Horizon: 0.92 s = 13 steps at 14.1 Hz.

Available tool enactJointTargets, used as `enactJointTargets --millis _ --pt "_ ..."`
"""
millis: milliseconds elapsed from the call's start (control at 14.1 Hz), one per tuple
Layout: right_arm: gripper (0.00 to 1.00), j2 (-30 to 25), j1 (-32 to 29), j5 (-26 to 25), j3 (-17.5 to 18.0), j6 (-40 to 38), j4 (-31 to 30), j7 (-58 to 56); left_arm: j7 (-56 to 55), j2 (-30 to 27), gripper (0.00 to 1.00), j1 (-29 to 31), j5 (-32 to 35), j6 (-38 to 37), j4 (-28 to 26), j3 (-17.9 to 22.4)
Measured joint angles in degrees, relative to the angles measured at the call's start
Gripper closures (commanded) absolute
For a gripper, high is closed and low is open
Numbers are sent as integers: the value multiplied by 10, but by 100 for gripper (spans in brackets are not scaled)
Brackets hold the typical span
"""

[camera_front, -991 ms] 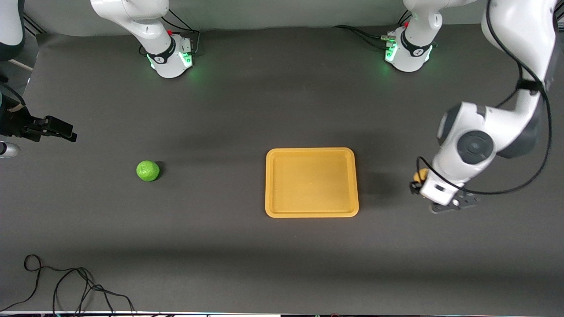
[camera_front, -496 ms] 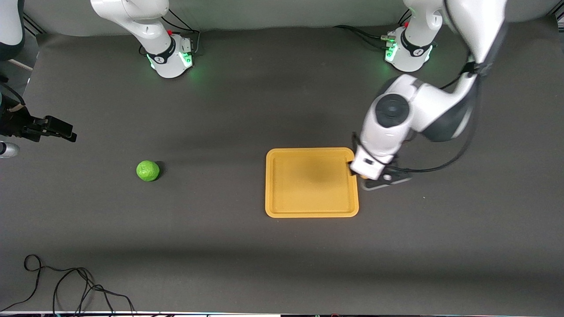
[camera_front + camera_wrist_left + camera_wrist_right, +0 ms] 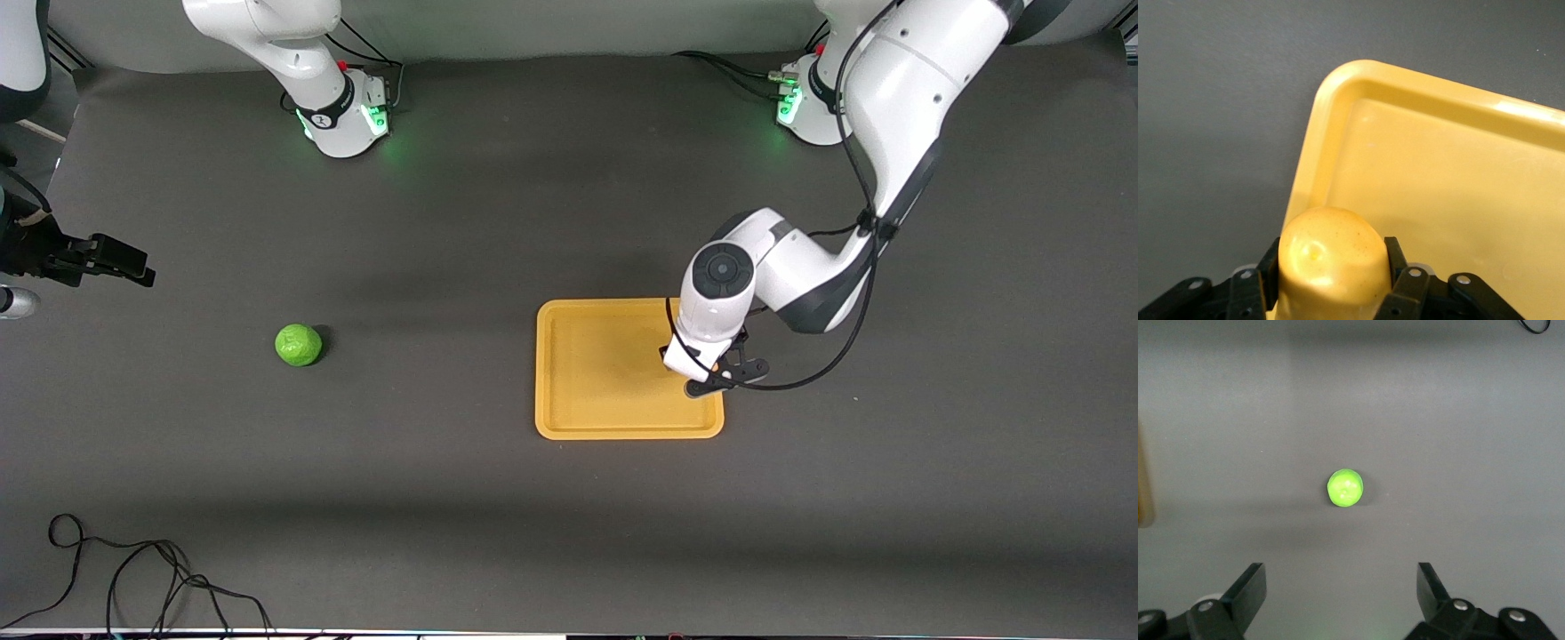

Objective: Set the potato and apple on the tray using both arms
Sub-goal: 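Carry the potato over the yellow tray and lower it, then release the potato on the tray while the right gripper reaches the apple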

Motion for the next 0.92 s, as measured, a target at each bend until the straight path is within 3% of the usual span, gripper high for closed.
enactJointTargets --millis 212,283,354,425,708,779,850,920 --pt "0 0 0 0 0 0 -4 0 -3 7 92 0 2 6 2 0" --pt "0 -1 0 0 0 1 -7 0 -3 9 76 0 7 6 2 0" --pt "0 -3 0 0 0 6 -13 0 -3 13 53 0 16 6 1 0" --pt "0 -11 0 0 0 16 -27 0 -3 19 45 0 25 6 1 0" --pt "0 -68 6 0 1 42 -106 0 -3 33 43 -1 33 4 1 0" --pt "0 -78 10 0 1 42 -116 0 -3 34 26 -3 33 4 1 0" --pt "0 -84 15 0 1 42 -124 0 -3 34 1 -5 33 4 1 0" --pt "0 -87 21 0 1 42 -131 0 -3 34 0 -8 33 4 1 0"
